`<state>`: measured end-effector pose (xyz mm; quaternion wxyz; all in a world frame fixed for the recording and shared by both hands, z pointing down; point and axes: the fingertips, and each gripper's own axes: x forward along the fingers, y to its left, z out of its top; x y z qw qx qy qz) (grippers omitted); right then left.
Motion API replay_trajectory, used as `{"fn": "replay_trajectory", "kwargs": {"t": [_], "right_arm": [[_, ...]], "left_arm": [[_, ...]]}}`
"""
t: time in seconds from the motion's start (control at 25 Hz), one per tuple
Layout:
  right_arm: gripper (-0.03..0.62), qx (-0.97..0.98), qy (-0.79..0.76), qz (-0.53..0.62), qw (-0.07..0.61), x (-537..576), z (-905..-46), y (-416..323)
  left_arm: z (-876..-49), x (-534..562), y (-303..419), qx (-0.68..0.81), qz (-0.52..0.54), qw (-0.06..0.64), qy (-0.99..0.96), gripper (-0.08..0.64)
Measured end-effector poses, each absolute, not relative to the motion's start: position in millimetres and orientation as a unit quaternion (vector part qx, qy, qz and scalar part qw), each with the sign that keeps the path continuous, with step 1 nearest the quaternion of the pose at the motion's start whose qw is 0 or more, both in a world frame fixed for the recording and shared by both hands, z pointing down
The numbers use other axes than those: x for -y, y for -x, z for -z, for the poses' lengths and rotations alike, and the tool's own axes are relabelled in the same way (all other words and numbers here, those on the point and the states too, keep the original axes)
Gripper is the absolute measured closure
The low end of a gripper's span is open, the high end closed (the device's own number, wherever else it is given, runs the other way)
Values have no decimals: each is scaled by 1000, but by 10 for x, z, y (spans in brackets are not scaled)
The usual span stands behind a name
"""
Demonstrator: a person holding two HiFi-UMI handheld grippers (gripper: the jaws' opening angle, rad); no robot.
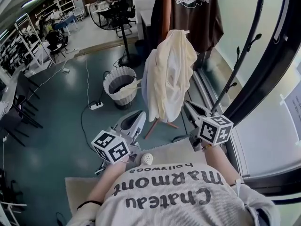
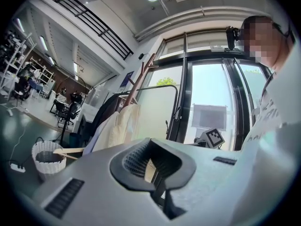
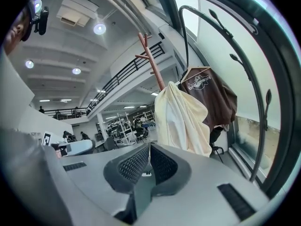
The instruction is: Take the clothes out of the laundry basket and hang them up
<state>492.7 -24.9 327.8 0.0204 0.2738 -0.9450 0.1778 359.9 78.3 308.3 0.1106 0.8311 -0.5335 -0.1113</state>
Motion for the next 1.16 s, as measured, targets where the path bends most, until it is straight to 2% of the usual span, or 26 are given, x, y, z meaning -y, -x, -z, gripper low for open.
{"fn": "replay_trajectory", "kwargs": {"t": [0.56,1.16], "right_arm": [[559,946,-253,-197,53,-201,-3650,-5078],[560,947,-251,-190,63,-246,-3682,-4992]], "left_arm": [[-3390,-1201,-3779,550,102,145,-816,551],[-3424,-1197,-3698,548,109,146,-816,551]]}}
